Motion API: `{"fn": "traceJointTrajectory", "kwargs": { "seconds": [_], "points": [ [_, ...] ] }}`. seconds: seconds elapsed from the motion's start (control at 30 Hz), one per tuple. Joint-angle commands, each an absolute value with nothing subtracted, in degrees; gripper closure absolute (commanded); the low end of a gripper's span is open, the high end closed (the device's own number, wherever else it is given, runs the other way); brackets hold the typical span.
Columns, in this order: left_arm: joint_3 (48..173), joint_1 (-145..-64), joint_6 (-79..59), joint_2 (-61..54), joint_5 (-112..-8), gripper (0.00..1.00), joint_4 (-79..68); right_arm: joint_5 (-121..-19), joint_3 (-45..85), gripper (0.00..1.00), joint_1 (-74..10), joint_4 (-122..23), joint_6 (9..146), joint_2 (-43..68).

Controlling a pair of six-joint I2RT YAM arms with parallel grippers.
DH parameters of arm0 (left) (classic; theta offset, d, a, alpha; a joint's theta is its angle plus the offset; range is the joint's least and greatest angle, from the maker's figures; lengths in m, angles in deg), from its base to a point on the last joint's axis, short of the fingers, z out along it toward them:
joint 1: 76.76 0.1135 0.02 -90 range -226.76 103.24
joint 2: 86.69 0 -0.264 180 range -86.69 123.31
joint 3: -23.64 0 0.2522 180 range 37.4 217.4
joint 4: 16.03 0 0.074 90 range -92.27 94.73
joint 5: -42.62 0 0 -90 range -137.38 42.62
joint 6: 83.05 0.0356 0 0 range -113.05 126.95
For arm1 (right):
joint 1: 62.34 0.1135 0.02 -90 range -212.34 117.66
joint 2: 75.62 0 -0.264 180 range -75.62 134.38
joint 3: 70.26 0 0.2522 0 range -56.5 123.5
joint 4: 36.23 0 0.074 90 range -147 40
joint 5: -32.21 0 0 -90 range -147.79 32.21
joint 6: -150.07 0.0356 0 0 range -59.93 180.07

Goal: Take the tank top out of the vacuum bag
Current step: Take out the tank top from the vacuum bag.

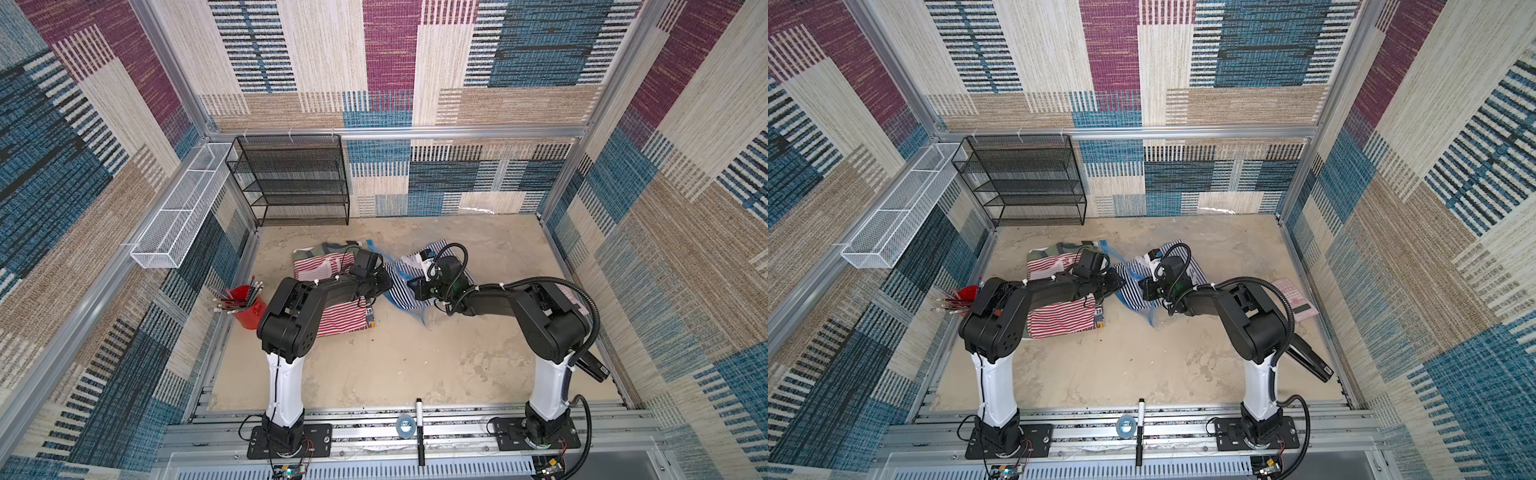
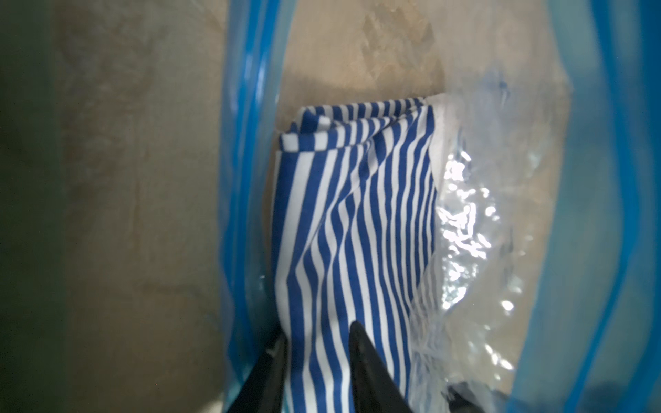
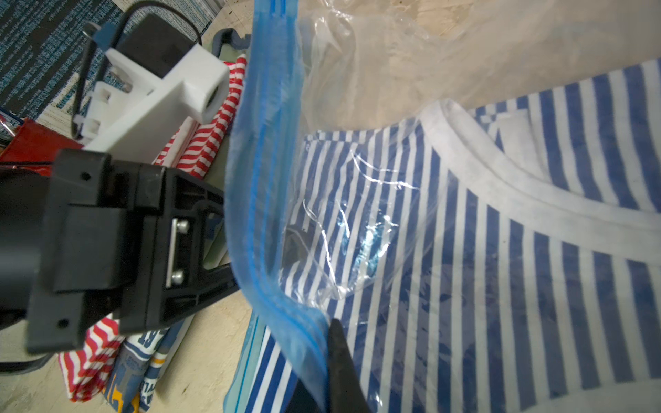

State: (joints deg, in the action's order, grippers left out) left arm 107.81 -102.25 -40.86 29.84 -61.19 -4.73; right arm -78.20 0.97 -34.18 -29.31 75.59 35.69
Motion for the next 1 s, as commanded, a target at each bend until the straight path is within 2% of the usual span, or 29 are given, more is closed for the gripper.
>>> {"fn": "traceJointTrajectory", "kwargs": {
  "seconds": [0.0, 0.17, 0.53, 0.97],
  "points": [
    [108.5, -102.2, -40.7, 30.5, -62.6, 0.80, -4.2, -78.7, 1.4, 1.00, -34.2, -28.7, 75.4, 35.8],
    [109.0, -102.3, -40.4, 29.8, -63.9, 1.00, -4.5, -79.0, 1.1, 1.00, -34.2, -28.1, 75.8, 35.6],
    [110.4, -103.3, -41.7, 23.8, -63.9, 1.00, -3.3, -78.2, 1.7, 1.00, -34.1, -29.0, 76.3, 36.2],
    [109.0, -102.7, -37.2, 10.2, -54.3, 1.00, 14.9, -76.0, 2.2, 1.00, -34.3, -30.5, 76.3, 36.5]
  ]
}}
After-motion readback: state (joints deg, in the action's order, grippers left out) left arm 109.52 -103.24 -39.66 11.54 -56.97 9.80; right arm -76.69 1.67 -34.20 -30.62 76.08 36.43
